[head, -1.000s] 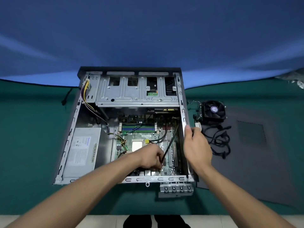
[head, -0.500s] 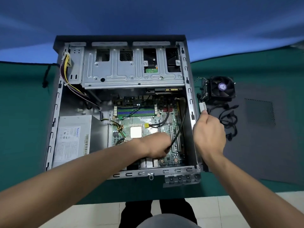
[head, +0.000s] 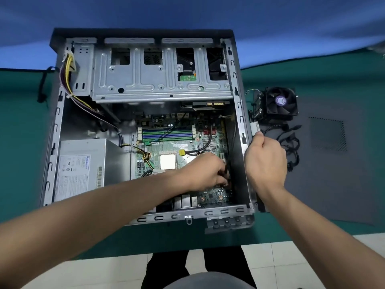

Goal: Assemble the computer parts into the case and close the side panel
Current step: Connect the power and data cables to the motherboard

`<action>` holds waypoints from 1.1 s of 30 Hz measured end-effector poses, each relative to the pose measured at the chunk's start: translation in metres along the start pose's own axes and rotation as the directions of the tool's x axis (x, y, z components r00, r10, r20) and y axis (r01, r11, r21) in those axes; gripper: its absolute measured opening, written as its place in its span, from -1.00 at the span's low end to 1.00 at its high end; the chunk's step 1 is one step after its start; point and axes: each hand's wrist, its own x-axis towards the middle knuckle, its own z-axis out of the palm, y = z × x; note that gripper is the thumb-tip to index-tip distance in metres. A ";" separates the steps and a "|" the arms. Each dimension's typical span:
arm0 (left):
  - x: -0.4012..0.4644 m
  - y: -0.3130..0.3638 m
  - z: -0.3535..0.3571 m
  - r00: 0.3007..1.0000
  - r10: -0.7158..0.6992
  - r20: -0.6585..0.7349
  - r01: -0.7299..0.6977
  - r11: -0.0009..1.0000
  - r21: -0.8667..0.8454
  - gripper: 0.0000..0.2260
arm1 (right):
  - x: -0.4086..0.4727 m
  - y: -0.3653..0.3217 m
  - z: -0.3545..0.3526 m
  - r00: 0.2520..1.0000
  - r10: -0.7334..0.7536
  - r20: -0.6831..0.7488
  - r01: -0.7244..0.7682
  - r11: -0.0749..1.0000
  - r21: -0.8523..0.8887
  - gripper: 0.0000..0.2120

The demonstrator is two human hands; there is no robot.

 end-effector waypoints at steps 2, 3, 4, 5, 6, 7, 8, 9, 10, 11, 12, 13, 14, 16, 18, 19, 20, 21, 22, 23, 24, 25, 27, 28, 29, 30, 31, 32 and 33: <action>0.004 0.002 0.004 0.999 0.032 -0.015 -0.032 0.999 0.031 -0.82 | 0.000 -0.001 0.000 1.000 0.011 0.003 -0.011 1.000 0.004 -0.55; 0.007 0.002 0.005 0.999 0.027 -0.016 -0.027 0.999 0.023 -0.82 | 0.000 -0.001 -0.001 1.000 0.014 0.000 -0.014 1.000 0.007 -0.55; 0.010 0.002 0.007 1.000 0.018 -0.018 -0.018 1.000 0.016 -0.82 | 0.000 -0.001 -0.001 1.000 0.017 -0.005 -0.017 1.000 0.013 -0.55; 0.012 0.001 0.008 1.000 0.006 -0.018 -0.005 1.000 0.008 -0.82 | 0.000 -0.001 -0.001 1.000 0.020 -0.009 -0.020 1.000 0.024 -0.55; 0.013 0.000 0.010 1.000 -0.008 -0.014 0.007 1.000 -0.006 -0.83 | 0.000 -0.002 -0.001 1.000 0.023 -0.012 -0.023 0.999 0.032 -0.56; 0.014 -0.001 0.011 1.000 -0.018 -0.011 0.018 1.000 -0.026 -0.84 | 0.000 -0.002 -0.001 1.000 0.025 -0.014 -0.025 0.999 0.034 -0.56; 0.014 -0.001 0.013 1.000 -0.025 -0.011 0.025 0.999 -0.042 -0.84 | 0.000 -0.002 -0.001 1.000 0.026 -0.016 -0.025 0.999 0.029 -0.57; 0.015 -0.002 0.014 1.000 -0.025 -0.013 0.024 0.999 -0.041 -0.85 | 0.000 -0.003 -0.001 1.000 0.025 -0.017 -0.024 0.999 0.021 -0.57; 0.015 -0.003 0.014 1.000 -0.019 -0.011 0.018 1.000 -0.024 -0.85 | 0.001 -0.002 0.000 1.000 0.024 -0.015 -0.023 1.000 0.017 -0.57; 0.015 -0.004 0.015 1.000 -0.008 -0.008 0.009 1.000 0.008 -0.85 | 0.001 -0.002 0.000 1.000 0.022 -0.014 -0.021 1.000 0.015 -0.58; 0.016 -0.003 0.016 1.000 0.003 -0.006 -0.003 0.999 0.045 -0.85 | 0.001 -0.002 0.001 1.000 0.020 -0.015 -0.020 1.000 0.010 -0.58; 0.016 -0.003 0.017 1.000 0.009 -0.008 -0.008 0.997 0.070 -0.85 | 0.001 -0.002 0.000 1.000 0.020 -0.017 -0.020 1.000 0.003 -0.58; 0.017 -0.003 0.017 1.000 0.009 -0.011 -0.008 0.997 0.080 -0.85 | 0.001 -0.002 0.000 1.000 0.022 -0.019 -0.022 1.000 -0.001 -0.59; 0.018 -0.003 0.018 1.000 -0.005 -0.010 0.006 0.996 0.089 -0.85 | 0.001 -0.002 0.001 1.000 0.024 -0.020 -0.024 1.000 0.002 -0.59; 0.018 -0.004 0.019 1.000 -0.024 -0.010 0.025 0.997 0.079 -0.85 | 0.001 -0.003 0.001 1.000 0.024 -0.019 -0.024 1.000 0.007 -0.59; 0.018 -0.005 0.019 0.999 -0.030 -0.012 0.031 0.997 0.071 -0.85 | 0.001 -0.003 0.001 1.000 0.022 -0.020 -0.022 1.000 0.008 -0.59; 0.018 -0.005 0.019 0.999 -0.033 -0.014 0.034 0.997 0.066 -0.85 | 0.001 -0.003 0.000 1.000 0.022 -0.021 -0.021 1.000 0.008 -0.59; 0.018 -0.004 0.019 0.999 -0.033 -0.017 0.034 0.997 0.062 -0.85 | 0.001 -0.003 0.000 1.000 0.022 -0.022 -0.021 1.000 0.007 -0.59; 0.017 -0.003 0.019 0.999 -0.030 -0.026 0.032 0.998 0.056 -0.85 | 0.001 -0.003 0.000 1.000 0.022 -0.022 -0.022 1.000 0.005 -0.59; 0.017 -0.002 0.019 0.999 -0.028 -0.037 0.030 0.998 0.050 -0.86 | 0.001 -0.003 0.000 0.999 0.024 -0.023 -0.024 1.000 0.004 -0.59; 0.017 -0.002 0.019 0.999 -0.025 -0.044 0.027 0.999 0.047 -0.86 | 0.001 -0.003 0.000 0.999 0.026 -0.023 -0.026 1.000 0.003 -0.59; 0.016 -0.001 0.018 0.999 -0.024 -0.045 0.026 0.998 0.051 -0.86 | 0.001 -0.003 0.000 0.999 0.027 -0.023 -0.027 1.000 0.001 -0.59; 0.016 0.001 0.019 0.999 -0.032 -0.036 0.034 0.998 0.049 -0.88 | 0.000 -0.004 0.000 0.999 0.027 -0.025 -0.027 1.000 -0.002 -0.59; 0.016 0.001 0.019 0.999 -0.037 -0.030 0.038 0.998 0.046 -0.88 | 0.001 -0.004 0.000 0.999 0.027 -0.026 -0.027 1.000 0.001 -0.59; 0.016 0.003 0.019 0.999 -0.037 -0.026 0.038 0.998 0.051 -0.88 | 0.001 -0.004 0.000 0.999 0.030 -0.027 -0.030 1.000 0.004 -0.59; 0.016 0.004 0.020 0.999 -0.035 -0.021 0.036 0.997 0.063 -0.87 | 0.001 -0.004 0.000 0.999 0.034 -0.027 -0.034 0.999 0.006 -0.60; 0.016 0.005 0.020 0.999 -0.033 -0.014 0.034 0.996 0.083 -0.86 | 0.001 -0.004 0.000 0.999 0.038 -0.026 -0.037 0.999 0.005 -0.60; 0.017 0.005 0.020 1.000 -0.030 -0.010 0.031 0.994 0.105 -0.85 | 0.001 -0.003 0.000 0.999 0.039 -0.026 -0.039 0.999 0.004 -0.60; 0.017 0.005 0.020 1.000 -0.025 -0.006 0.025 0.992 0.124 -0.84 | 0.001 -0.004 0.001 0.999 0.039 -0.028 -0.039 0.999 0.004 -0.60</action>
